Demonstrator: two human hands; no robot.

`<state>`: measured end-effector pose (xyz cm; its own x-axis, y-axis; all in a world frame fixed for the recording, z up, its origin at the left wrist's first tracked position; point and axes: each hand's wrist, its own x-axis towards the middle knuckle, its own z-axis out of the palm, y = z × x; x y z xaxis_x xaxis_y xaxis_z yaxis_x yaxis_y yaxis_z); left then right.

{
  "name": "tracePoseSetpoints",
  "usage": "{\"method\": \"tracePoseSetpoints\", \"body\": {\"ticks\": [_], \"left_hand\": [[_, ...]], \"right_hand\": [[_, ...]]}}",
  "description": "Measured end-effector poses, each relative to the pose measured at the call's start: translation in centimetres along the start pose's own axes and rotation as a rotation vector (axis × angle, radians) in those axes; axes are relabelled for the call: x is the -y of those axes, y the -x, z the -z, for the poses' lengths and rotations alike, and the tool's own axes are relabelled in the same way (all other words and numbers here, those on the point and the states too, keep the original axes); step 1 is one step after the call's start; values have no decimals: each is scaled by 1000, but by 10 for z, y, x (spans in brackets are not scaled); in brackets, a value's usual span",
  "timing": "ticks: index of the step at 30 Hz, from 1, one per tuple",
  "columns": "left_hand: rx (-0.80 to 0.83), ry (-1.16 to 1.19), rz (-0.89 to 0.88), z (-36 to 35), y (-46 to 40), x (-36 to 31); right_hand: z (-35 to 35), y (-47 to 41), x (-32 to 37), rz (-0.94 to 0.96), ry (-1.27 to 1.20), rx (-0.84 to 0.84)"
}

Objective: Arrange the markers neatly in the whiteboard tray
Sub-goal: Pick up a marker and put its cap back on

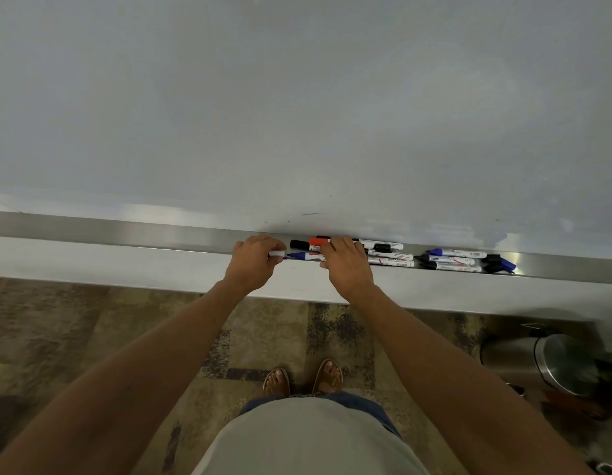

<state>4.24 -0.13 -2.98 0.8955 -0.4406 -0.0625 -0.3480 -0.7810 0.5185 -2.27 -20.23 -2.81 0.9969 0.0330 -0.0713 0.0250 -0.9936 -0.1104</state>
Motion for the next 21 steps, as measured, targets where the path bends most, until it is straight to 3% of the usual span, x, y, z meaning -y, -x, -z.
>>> {"method": "tracePoseSetpoints", "body": {"ticks": [12,21], "left_hand": [[65,163,-43,0,-3,-11],[155,342,5,0,-8,-29]], "right_hand": [[4,14,-5,-57,20,-101],[11,18,-6,29,-111,-136]]}}
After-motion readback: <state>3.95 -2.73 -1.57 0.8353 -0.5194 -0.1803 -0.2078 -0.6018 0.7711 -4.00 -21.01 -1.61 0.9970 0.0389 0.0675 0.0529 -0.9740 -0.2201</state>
